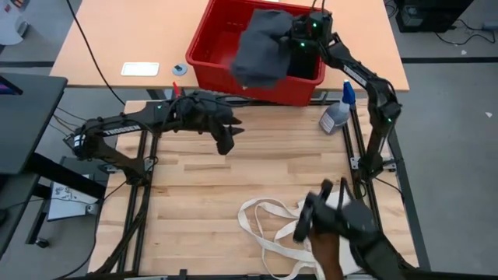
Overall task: Fold laundry
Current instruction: Put the dark blue shirt into the red organizer bin, then return to Home Position
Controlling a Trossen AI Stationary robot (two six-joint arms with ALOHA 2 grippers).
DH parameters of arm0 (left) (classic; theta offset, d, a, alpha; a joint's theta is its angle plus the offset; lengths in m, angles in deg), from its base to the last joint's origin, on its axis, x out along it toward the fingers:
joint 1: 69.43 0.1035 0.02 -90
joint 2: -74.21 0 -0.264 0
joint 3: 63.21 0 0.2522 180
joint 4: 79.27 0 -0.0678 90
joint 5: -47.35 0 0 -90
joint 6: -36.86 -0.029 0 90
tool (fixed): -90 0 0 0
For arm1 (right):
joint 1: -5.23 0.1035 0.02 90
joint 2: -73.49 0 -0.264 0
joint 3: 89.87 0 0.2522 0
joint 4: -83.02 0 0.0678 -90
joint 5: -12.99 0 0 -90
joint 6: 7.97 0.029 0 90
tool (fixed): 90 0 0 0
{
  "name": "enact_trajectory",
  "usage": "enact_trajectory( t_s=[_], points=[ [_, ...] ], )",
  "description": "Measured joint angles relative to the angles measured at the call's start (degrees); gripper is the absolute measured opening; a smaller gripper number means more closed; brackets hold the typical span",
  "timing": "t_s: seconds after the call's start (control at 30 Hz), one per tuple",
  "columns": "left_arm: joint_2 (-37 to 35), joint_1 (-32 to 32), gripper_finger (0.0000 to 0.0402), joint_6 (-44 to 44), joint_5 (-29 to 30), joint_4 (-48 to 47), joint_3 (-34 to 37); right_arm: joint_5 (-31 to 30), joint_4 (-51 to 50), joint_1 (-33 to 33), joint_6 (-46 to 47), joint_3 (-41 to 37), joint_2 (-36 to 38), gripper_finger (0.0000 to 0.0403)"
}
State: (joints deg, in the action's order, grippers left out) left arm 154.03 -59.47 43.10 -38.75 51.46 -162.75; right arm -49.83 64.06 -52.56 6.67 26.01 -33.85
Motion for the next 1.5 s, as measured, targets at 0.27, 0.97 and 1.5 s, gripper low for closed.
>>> enact_trajectory(
  t_s=[0.27,0.97,1.5],
  points=[
    [-4.0,-0.2,0.0144,-0.9,1.6,-8.5,0.0,-3.5,-2.5,-6.3,-4.1,5.8,-6.9,0.0036],
    [-5.9,8.3,0.0144,-7.0,-1.1,-9.3,-0.1,-10.6,-22.8,-8.1,-12.1,5.3,-7.9,0.0184],
    [-13.2,14.3,0.0144,-10.8,-0.9,-5.8,-0.1,-6.4,-45.2,-13.6,-11.5,28.4,-7.6,0.0362]
  ],
)
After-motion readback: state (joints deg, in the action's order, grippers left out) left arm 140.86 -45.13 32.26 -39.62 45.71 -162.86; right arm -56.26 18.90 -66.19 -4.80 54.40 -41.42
